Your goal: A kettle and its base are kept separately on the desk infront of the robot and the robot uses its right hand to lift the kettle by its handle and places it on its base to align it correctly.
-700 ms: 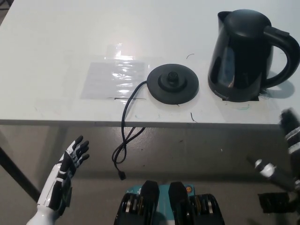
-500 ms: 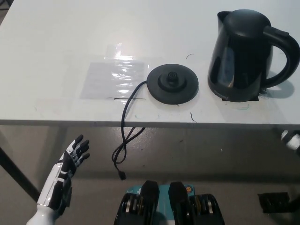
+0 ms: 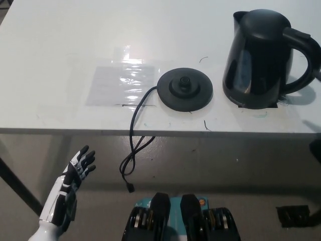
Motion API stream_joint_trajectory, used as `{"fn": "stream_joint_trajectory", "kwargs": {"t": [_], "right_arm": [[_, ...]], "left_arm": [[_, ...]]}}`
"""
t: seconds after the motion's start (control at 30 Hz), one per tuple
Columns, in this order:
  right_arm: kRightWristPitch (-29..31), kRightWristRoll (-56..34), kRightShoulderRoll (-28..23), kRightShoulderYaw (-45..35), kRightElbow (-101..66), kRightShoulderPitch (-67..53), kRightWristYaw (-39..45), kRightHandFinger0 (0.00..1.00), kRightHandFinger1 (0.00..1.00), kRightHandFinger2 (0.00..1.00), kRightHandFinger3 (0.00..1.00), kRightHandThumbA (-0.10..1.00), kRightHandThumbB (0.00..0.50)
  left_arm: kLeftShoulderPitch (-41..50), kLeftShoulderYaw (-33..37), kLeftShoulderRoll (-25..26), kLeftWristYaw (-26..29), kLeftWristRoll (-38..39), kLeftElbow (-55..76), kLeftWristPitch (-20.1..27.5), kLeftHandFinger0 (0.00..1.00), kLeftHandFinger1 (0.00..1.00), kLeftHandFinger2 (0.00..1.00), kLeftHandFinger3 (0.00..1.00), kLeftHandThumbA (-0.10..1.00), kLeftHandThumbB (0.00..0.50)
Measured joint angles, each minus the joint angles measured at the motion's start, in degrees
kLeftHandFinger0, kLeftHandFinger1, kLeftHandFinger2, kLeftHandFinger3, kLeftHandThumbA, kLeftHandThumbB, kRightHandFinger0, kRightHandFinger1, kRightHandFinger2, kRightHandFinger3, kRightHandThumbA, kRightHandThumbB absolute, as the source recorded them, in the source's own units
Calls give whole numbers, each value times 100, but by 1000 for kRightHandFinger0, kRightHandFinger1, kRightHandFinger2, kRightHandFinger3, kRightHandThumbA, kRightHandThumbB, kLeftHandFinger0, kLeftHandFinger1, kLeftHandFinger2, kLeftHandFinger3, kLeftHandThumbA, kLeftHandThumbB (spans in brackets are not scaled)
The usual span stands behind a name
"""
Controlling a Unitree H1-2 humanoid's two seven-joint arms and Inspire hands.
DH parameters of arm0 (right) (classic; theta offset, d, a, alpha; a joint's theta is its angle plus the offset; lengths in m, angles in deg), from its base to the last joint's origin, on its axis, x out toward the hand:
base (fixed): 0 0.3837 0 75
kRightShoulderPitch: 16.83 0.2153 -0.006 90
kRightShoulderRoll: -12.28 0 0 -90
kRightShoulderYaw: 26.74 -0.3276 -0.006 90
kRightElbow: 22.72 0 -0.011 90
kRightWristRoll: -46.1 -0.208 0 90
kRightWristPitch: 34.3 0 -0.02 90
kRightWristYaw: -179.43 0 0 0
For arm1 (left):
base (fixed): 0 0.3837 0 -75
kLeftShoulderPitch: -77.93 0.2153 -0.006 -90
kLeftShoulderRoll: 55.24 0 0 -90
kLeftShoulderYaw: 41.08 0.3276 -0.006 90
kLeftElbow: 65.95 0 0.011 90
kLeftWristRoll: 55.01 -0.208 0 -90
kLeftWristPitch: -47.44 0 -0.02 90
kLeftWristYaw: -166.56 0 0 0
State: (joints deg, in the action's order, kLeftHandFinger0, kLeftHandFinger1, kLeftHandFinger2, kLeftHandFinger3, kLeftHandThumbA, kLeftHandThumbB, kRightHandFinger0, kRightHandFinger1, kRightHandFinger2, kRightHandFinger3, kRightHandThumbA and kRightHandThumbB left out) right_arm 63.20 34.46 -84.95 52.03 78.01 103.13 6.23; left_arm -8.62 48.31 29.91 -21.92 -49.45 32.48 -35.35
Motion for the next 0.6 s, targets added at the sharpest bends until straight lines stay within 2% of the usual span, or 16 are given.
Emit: {"fn": "stream_joint_trajectory", "kwargs": {"t": [0.07,0.13,0.27,0.3,0.6], "right_arm": [[-35,-4,12,27,177,144,11,1000,1000,1000,1000,1000,327],[-67,-16,35,47,323,270,28,1000,1000,1000,1000,1000,313],[-100,-76,130,69,679,498,106,1000,1000,1000,1000,987,331],[-103,-101,153,68,727,524,121,1000,1000,1000,1000,968,349],[-149,-337,313,48,1416,828,288,1000,1000,1000,1000,967,372]], "left_arm": [[-10,-4,0,0,0,-7,6,1000,1000,1000,1000,1000,55],[-15,-8,0,0,0,-7,12,1000,1000,1000,1000,1000,89],[-27,-11,2,-1,0,-6,12,1000,1000,1000,1000,990,98],[-31,-10,3,-2,-1,-6,12,1000,1000,1000,1000,980,103],[-82,-10,98,-6,-3,-6,9,1000,1000,1000,1000,965,96]]}}
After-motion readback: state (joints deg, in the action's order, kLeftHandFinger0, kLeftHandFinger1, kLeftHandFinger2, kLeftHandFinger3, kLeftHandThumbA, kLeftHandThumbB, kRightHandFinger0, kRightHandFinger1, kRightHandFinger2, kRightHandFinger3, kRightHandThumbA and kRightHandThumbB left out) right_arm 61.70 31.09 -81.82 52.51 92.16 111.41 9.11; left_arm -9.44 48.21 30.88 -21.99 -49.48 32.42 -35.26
